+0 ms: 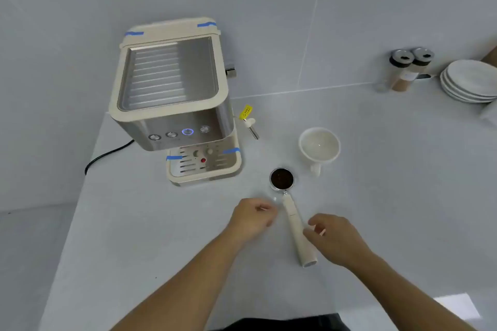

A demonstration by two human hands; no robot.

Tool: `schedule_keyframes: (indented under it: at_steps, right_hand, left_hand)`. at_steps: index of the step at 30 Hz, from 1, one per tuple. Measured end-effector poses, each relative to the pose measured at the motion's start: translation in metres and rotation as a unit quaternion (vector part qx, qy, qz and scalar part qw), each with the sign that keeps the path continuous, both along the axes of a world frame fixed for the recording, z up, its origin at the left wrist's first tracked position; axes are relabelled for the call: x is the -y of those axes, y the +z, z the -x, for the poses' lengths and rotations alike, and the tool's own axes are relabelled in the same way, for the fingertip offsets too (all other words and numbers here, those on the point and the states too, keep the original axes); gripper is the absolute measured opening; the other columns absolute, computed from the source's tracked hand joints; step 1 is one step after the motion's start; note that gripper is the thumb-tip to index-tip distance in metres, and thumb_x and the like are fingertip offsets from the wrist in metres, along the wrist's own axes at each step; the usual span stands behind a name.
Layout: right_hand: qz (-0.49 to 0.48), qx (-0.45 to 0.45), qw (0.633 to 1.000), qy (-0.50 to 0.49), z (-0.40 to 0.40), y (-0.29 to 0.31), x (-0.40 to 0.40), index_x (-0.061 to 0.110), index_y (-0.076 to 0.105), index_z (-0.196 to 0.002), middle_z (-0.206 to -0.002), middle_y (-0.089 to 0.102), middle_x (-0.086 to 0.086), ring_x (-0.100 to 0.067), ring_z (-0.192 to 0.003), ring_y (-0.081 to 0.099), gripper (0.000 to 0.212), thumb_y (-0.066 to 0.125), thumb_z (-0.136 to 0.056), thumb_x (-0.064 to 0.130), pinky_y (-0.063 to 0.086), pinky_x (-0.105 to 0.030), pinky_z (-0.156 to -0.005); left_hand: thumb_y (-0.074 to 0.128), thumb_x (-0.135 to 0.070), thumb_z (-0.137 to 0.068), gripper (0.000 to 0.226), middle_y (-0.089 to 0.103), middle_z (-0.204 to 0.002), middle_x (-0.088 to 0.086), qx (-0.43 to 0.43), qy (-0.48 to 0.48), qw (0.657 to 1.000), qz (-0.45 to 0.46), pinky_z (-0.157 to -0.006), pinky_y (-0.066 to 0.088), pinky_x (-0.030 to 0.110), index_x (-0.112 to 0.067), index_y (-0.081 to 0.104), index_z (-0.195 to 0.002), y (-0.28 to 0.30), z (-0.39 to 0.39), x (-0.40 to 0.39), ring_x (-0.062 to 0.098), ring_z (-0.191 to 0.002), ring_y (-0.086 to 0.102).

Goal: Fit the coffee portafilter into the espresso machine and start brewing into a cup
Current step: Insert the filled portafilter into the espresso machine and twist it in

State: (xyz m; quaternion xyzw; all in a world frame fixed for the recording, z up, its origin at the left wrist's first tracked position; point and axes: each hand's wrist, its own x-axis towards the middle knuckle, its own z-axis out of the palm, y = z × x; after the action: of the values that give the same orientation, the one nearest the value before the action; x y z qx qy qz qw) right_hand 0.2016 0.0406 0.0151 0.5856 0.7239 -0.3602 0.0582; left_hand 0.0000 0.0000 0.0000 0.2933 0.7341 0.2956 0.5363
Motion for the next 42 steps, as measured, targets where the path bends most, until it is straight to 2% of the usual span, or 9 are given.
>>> schedule_keyframes:
  at_steps: [8,12,18,22,24,27,33,38,42]
  right_hand:
    - [0.027,-0.008,1.000,-0.012,0.001,-0.007,0.007,0.023,0.065,-0.118,-0.097,0.067,0.007,-0.012,-0.082,0.060,0.041,0.061,-0.085,0.047,0.045,-0.021,-0.070]
    - [0.047,-0.008,0.999,-0.002,0.007,-0.010,0.006,0.022,0.066,-0.112,-0.090,0.065,0.008,-0.012,-0.078,0.060,0.037,0.062,-0.083,0.045,0.048,-0.022,-0.067]
    - [0.079,0.005,0.997,-0.010,0.014,-0.011,0.001,0.017,0.064,-0.102,-0.091,0.066,0.000,-0.021,-0.082,0.064,0.027,0.061,-0.081,0.034,0.052,-0.031,-0.065]
    - [0.079,0.018,0.997,-0.001,0.017,-0.008,0.002,0.014,0.062,-0.098,-0.089,0.065,-0.002,-0.022,-0.079,0.061,0.025,0.058,-0.081,0.033,0.041,-0.026,-0.055]
    - [0.083,0.013,0.996,-0.003,0.018,-0.005,0.000,0.015,0.062,-0.097,-0.087,0.064,-0.001,-0.019,-0.074,0.059,0.026,0.059,-0.080,0.033,0.041,-0.025,-0.054]
    - [0.078,0.006,0.997,-0.001,0.020,0.003,-0.003,0.016,0.062,-0.095,-0.084,0.062,0.001,-0.016,-0.070,0.056,0.025,0.060,-0.078,0.034,0.039,-0.023,-0.052]
    - [0.066,-0.023,0.997,0.009,0.031,0.026,-0.004,0.016,0.063,-0.095,-0.084,0.063,0.001,-0.014,-0.068,0.055,0.023,0.062,-0.078,0.032,0.040,-0.023,-0.052]
    - [0.083,-0.059,0.995,0.014,0.046,0.044,0.000,0.018,0.063,-0.094,-0.090,0.066,0.000,-0.011,-0.060,0.062,0.020,0.064,-0.079,0.030,0.046,-0.021,-0.051]
    - [0.101,-0.088,0.991,0.025,0.058,0.053,0.006,0.018,0.065,-0.098,-0.094,0.069,0.000,-0.011,-0.075,0.067,0.023,0.068,-0.078,0.029,0.050,-0.019,-0.052]
  left_hand:
    - [0.071,-0.034,-0.076,0.024,0.070,-0.063,0.001,-0.005,0.002,1.000,0.014,-0.071,0.057,0.037,-0.010,0.076,-0.074,-0.007,-0.026,-0.020,0.015,-0.062,0.062]
    - [0.071,-0.032,-0.073,0.023,0.076,-0.070,0.008,-0.035,0.007,0.999,0.026,-0.076,0.059,0.041,-0.011,0.077,-0.074,-0.010,-0.031,-0.028,0.017,-0.064,0.066]
    - [0.074,-0.018,-0.077,0.012,0.074,-0.071,0.006,-0.016,0.026,0.998,0.049,-0.071,0.059,0.032,-0.007,0.078,-0.076,-0.010,-0.033,-0.036,0.014,-0.063,0.069]
    - [0.074,-0.024,-0.070,0.018,0.077,-0.076,0.009,-0.012,0.025,0.998,0.057,-0.079,0.061,0.039,-0.007,0.078,-0.076,-0.010,-0.033,-0.037,0.017,-0.067,0.070]
    - [0.072,-0.028,-0.066,0.024,0.076,-0.074,0.010,-0.007,0.033,0.998,0.059,-0.080,0.060,0.044,-0.006,0.077,-0.075,-0.009,-0.032,-0.036,0.020,-0.067,0.069]
    - [0.073,-0.018,-0.075,0.021,0.072,-0.073,0.012,0.033,0.068,0.996,0.050,-0.081,0.059,0.047,0.001,0.075,-0.082,-0.005,-0.030,-0.034,0.021,-0.066,0.065]
    - [0.071,-0.007,-0.085,0.009,0.075,-0.093,0.018,0.148,0.148,0.978,0.013,-0.073,0.063,0.032,-0.001,0.074,-0.092,0.009,-0.016,-0.024,0.023,-0.081,0.074]
    - [0.069,-0.004,-0.087,0.011,0.074,-0.096,0.020,0.164,0.181,0.969,-0.023,-0.065,0.061,0.026,0.000,0.074,-0.096,0.022,0.000,-0.012,0.024,-0.083,0.073]
    - [0.068,-0.002,-0.088,0.010,0.073,-0.093,0.017,0.163,0.185,0.968,-0.046,-0.064,0.061,0.024,0.000,0.072,-0.096,0.032,0.017,0.000,0.022,-0.080,0.072]
